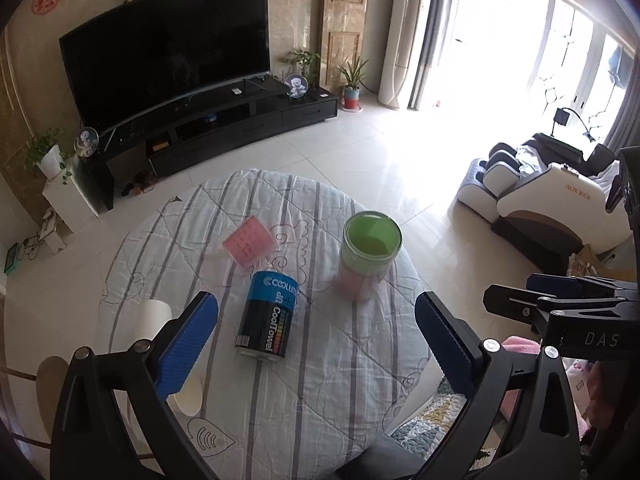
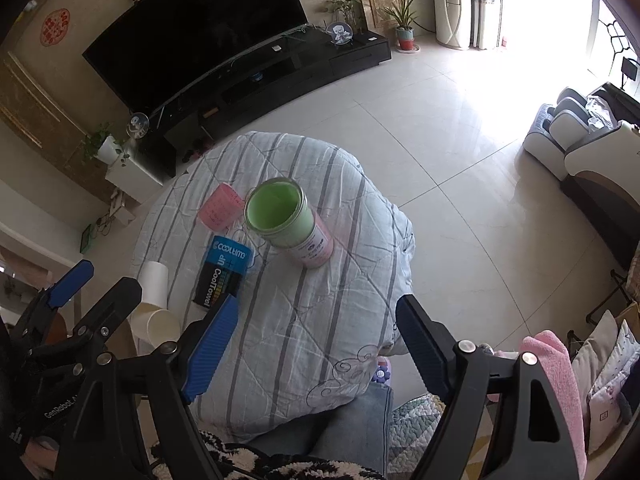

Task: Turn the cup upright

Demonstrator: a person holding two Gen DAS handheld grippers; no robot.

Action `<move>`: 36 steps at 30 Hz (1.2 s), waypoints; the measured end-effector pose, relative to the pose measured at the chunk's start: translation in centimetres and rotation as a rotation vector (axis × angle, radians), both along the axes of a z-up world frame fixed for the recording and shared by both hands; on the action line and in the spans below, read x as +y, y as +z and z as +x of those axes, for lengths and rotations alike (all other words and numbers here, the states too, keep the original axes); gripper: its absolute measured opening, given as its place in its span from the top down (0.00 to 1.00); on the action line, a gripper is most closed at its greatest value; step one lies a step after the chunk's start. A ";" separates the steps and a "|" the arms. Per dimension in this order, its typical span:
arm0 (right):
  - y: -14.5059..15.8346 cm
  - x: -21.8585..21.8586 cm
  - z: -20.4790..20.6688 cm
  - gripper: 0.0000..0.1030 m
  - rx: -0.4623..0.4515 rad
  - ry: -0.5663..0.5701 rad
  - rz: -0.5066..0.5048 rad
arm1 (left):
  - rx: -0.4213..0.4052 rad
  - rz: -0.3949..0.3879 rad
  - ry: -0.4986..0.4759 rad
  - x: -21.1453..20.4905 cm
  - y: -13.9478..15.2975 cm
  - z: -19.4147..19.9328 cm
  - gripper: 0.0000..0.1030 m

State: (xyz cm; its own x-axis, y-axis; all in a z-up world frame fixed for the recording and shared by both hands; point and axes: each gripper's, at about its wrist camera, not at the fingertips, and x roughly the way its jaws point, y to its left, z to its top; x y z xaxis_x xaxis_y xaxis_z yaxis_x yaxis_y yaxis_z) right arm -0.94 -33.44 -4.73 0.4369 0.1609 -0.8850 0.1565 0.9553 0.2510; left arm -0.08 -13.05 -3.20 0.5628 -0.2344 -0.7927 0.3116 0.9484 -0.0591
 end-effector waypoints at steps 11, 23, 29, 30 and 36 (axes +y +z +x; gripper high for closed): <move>-2.3 0.3 -2.6 0.20 0.067 -0.010 0.031 | 0.068 0.007 -0.010 0.1 -1.6 -2.1 0.03; -0.1 -0.2 -3.2 0.20 -0.018 -0.007 0.001 | 0.031 0.016 -0.019 -0.6 -0.4 -2.3 0.03; 2.6 -0.6 -3.9 0.20 -0.145 -0.025 -0.018 | -0.044 -0.025 -0.034 -0.5 1.8 -2.7 0.03; 3.1 -0.6 -4.1 0.20 -0.173 -0.027 -0.031 | -0.062 -0.032 -0.035 -0.5 2.2 -2.8 0.03; 5.4 -0.6 -5.6 0.20 -0.307 -0.045 -0.072 | -0.179 -0.079 -0.034 -0.2 4.5 -3.9 0.03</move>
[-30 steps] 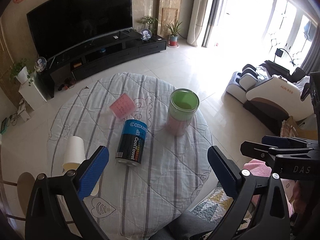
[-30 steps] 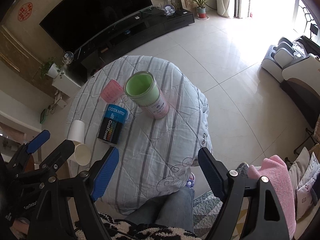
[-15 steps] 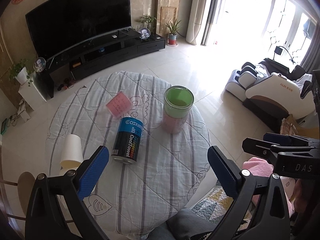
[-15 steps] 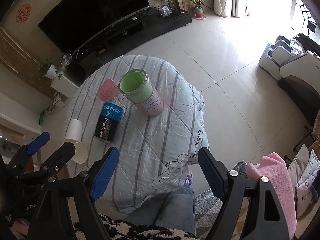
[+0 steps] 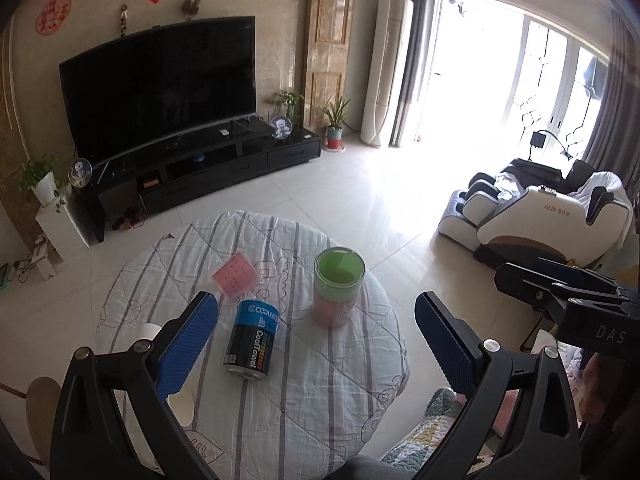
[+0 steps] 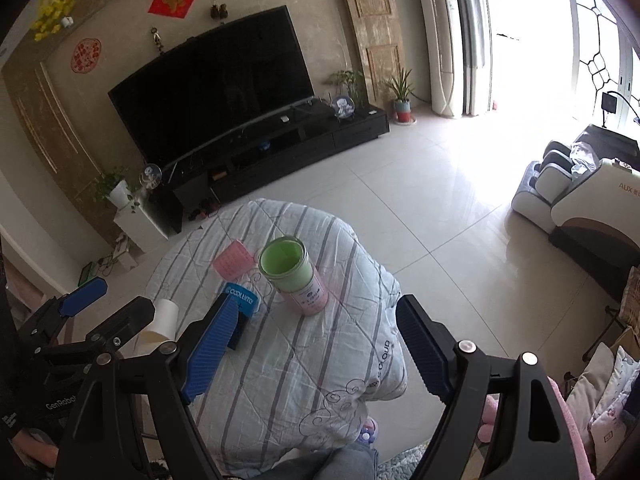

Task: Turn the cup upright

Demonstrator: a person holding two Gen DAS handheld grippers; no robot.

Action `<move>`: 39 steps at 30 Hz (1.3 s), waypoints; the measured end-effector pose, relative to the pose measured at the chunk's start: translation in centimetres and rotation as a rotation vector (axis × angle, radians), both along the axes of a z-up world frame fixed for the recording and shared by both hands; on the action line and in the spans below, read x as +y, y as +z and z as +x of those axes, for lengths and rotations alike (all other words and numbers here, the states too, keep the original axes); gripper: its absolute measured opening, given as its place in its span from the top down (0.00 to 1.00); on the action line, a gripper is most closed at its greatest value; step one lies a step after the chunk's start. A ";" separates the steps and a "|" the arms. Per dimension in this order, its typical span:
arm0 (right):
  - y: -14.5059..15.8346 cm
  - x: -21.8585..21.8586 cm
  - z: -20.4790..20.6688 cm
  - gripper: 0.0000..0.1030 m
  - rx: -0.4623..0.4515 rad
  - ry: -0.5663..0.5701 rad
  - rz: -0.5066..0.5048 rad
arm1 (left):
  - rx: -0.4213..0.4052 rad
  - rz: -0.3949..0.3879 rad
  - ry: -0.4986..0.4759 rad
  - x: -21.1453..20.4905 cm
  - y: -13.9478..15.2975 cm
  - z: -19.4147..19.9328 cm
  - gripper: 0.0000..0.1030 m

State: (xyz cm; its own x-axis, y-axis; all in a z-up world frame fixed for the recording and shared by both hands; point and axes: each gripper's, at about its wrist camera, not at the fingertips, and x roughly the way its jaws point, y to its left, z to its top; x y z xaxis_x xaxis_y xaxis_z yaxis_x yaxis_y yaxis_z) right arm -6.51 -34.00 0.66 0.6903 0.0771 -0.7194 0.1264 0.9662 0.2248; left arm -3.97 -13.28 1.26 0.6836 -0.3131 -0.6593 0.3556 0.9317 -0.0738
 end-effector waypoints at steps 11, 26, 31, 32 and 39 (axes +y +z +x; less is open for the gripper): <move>0.2 -0.9 -3.4 0.20 -0.167 -0.108 0.007 | -0.145 -0.015 0.021 -0.1 0.2 -1.9 0.01; -0.3 -0.6 -3.2 0.20 -0.154 -0.106 -0.029 | -0.228 0.020 0.065 -0.4 0.4 -1.8 0.01; -0.1 -0.7 -3.2 0.20 -0.151 -0.101 -0.035 | -0.231 0.014 0.059 -0.6 0.5 -1.6 0.01; -0.2 -0.8 -3.1 0.20 -0.149 -0.105 -0.035 | -0.229 0.015 0.059 -0.6 0.4 -1.6 0.01; -0.1 -0.9 -2.9 0.20 -0.141 -0.103 -0.035 | -0.228 0.011 0.061 -0.7 0.4 -1.4 0.01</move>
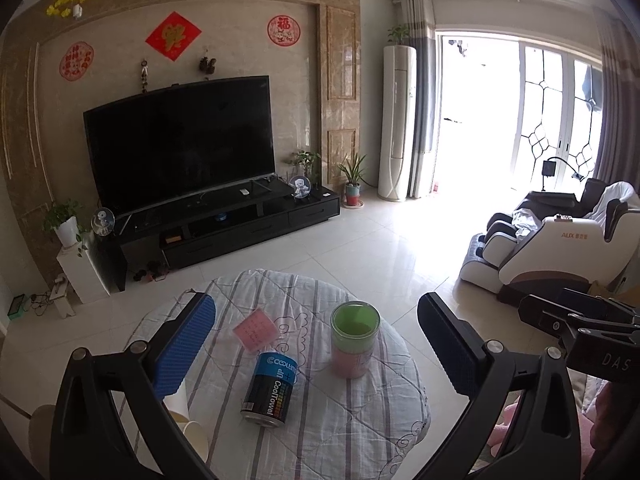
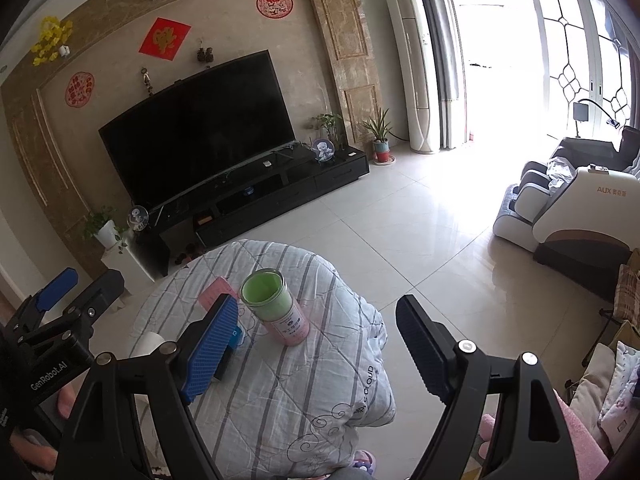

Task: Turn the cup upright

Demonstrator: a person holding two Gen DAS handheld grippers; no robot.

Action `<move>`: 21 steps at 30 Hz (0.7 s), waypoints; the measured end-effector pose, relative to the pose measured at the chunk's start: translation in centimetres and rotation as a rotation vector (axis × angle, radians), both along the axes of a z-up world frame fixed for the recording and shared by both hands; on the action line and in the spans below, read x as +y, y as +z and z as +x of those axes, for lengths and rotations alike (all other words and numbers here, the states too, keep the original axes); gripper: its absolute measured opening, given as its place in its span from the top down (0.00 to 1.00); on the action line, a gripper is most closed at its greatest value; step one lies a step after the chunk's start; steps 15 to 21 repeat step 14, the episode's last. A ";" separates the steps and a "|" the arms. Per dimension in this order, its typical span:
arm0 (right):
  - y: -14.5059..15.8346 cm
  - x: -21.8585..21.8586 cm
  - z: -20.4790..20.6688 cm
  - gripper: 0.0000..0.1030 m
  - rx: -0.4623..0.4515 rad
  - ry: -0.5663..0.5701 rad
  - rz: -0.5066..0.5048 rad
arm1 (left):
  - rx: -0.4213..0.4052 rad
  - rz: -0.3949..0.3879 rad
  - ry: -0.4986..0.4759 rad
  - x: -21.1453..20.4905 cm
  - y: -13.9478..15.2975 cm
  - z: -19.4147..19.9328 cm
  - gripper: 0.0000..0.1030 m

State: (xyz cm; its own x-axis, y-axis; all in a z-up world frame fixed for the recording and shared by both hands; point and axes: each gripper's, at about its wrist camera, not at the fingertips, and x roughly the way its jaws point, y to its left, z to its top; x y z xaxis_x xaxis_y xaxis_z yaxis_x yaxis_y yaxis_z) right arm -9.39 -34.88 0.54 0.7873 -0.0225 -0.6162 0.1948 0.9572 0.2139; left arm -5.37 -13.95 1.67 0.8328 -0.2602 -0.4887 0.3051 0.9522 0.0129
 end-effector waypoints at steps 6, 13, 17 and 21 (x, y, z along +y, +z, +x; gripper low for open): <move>-0.1 0.0 0.0 0.20 0.005 0.002 -0.005 | 0.000 0.001 0.003 -0.1 0.0 0.1 0.00; -0.2 0.2 0.4 0.20 0.021 0.007 -0.013 | 0.000 -0.023 0.004 0.0 0.0 0.4 0.00; -0.2 0.1 0.4 0.20 0.022 0.007 -0.013 | -0.001 -0.029 0.001 0.0 0.0 0.5 0.00; -0.2 0.1 0.4 0.20 0.022 0.007 -0.013 | -0.001 -0.029 0.001 0.0 0.0 0.5 0.00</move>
